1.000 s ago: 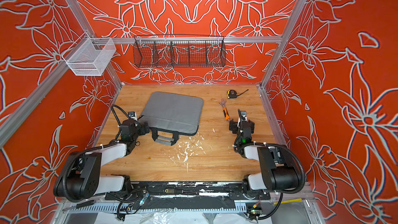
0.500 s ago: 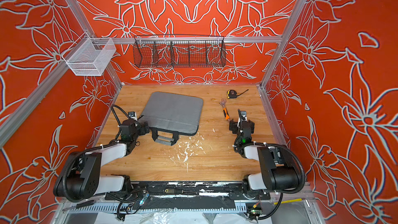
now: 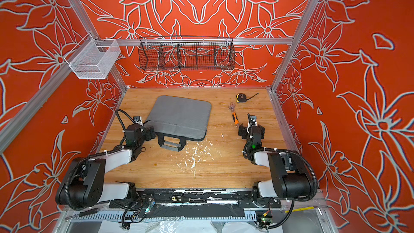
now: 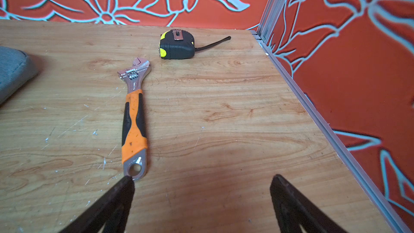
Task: Open the zippered laptop bag and take out the laptop
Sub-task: Adjust the zippered laptop bag at the center of the board.
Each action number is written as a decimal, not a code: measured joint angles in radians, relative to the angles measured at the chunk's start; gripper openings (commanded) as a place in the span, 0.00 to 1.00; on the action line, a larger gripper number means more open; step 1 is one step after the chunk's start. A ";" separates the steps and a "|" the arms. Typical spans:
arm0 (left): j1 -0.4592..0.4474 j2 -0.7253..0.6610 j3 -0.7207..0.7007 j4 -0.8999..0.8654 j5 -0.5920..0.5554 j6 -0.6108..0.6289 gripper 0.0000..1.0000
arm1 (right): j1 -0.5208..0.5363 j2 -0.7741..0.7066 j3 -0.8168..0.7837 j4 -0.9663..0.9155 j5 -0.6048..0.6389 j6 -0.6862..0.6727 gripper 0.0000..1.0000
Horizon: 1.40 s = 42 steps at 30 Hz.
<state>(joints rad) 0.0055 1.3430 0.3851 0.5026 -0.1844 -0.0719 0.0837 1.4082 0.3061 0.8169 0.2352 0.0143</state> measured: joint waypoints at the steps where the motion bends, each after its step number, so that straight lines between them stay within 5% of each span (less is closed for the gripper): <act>1: 0.000 0.000 0.000 0.000 0.000 0.000 0.97 | 0.000 -0.001 0.000 0.000 -0.001 -0.001 0.97; 6: 0.000 -0.048 0.040 -0.123 -0.011 -0.012 0.97 | 0.000 -0.128 0.061 -0.236 -0.013 0.009 0.91; 12: 0.000 -0.148 0.241 -0.349 -0.062 -0.065 0.97 | 0.001 -0.253 0.348 -0.637 -0.009 0.124 0.80; 17: 0.002 -0.094 0.436 -0.573 -0.035 -0.128 0.99 | 0.056 -0.252 0.425 -0.837 -0.027 0.235 0.77; 21: 0.009 0.046 0.651 -0.752 0.062 -0.174 0.99 | 0.219 -0.175 0.462 -0.950 -0.045 0.303 0.76; 27: 0.034 0.210 0.777 -0.872 0.197 -0.209 0.99 | 0.468 0.039 0.627 -1.049 -0.059 0.374 0.76; 30: 0.068 0.314 0.846 -0.910 0.275 -0.227 0.91 | 0.562 0.113 0.695 -1.071 -0.061 0.392 0.76; 32: 0.100 0.393 0.904 -0.936 0.334 -0.238 0.84 | 0.615 0.155 0.734 -1.082 -0.066 0.399 0.76; 36: 0.166 0.517 0.967 -0.966 0.403 -0.245 0.84 | 0.702 0.227 0.797 -1.109 -0.075 0.409 0.76; 40: 0.207 0.531 0.948 -0.990 0.439 -0.252 0.85 | 0.760 0.273 0.803 -1.128 -0.079 0.422 0.76; 42: 0.210 0.533 0.949 -0.990 0.469 -0.261 0.78 | 0.779 0.298 0.801 -1.128 -0.090 0.437 0.76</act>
<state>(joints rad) 0.2153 1.8763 1.3338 -0.4870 0.2844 -0.3328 0.8627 1.7061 1.1076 -0.3107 0.1448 0.4511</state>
